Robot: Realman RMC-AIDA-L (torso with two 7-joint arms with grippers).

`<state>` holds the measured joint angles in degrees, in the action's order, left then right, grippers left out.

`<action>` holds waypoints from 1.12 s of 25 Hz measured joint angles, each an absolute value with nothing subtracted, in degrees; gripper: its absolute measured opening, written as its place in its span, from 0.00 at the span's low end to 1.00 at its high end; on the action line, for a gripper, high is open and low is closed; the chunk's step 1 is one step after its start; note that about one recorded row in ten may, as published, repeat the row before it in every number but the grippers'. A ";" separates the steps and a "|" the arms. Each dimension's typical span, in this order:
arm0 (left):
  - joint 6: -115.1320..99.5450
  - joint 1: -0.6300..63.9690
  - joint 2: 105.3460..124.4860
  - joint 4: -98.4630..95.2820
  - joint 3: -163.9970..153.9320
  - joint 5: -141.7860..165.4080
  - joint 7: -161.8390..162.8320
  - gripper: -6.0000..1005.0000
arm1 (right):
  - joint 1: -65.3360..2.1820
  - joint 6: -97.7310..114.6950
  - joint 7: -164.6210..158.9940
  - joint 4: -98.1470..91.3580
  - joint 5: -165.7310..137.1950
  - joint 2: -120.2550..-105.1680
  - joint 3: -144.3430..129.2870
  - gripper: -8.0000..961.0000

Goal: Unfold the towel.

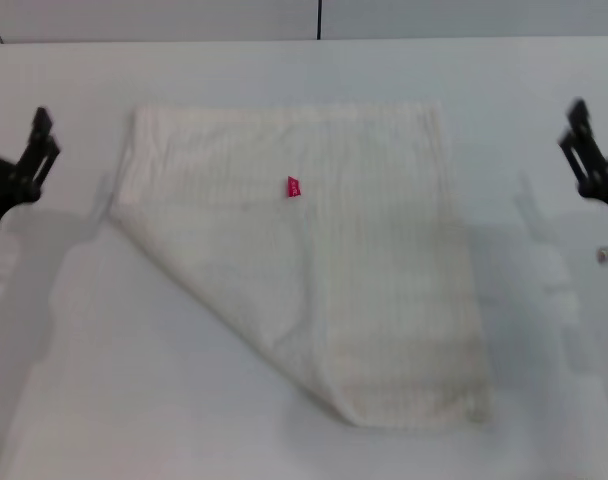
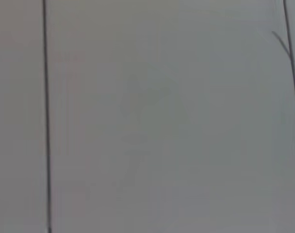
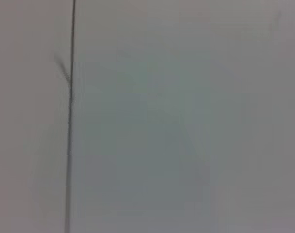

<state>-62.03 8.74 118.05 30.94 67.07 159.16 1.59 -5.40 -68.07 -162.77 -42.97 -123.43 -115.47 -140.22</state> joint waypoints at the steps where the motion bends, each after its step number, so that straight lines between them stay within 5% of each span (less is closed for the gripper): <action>1: -57.33 7.61 117.85 35.48 67.39 160.00 0.55 0.77 | -5.08 -63.66 -161.36 -47.34 -123.54 -114.36 -139.20 0.77; 5: -39.66 4.37 117.32 53.00 68.58 164.50 -4.57 0.76 | -3.34 -41.61 -152.08 -62.75 -123.57 -112.89 -130.85 0.76; 7: -29.36 3.60 116.53 60.77 68.42 165.50 -5.63 0.76 | -2.40 -26.38 -146.70 -69.42 -123.39 -114.05 -123.75 0.76; 11: -6.07 5.08 112.31 76.17 65.96 165.38 -4.40 0.76 | -3.07 5.73 -142.39 -77.85 -123.74 -118.97 -104.69 0.74; 14: 4.12 6.75 111.13 81.86 65.13 165.23 -4.18 0.75 | -7.78 21.31 -144.33 -77.83 -123.77 -119.04 -95.95 0.66; 21: 31.75 12.80 113.97 90.99 67.27 159.69 -13.39 0.74 | -24.79 46.44 -151.81 -67.15 -132.20 -118.80 -75.59 0.43; 26: 40.44 15.20 118.47 89.86 73.95 150.96 -27.34 0.73 | -32.38 53.43 -157.75 -63.61 -142.24 -118.72 -71.65 0.22; 28: 42.36 16.88 118.29 88.30 74.45 147.99 -28.66 0.73 | -35.26 56.17 -158.54 -61.71 -143.46 -118.40 -70.72 0.13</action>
<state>42.36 16.88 118.29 88.30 74.45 147.99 -28.66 -35.26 56.17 -158.54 -61.71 -143.46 -118.40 -70.72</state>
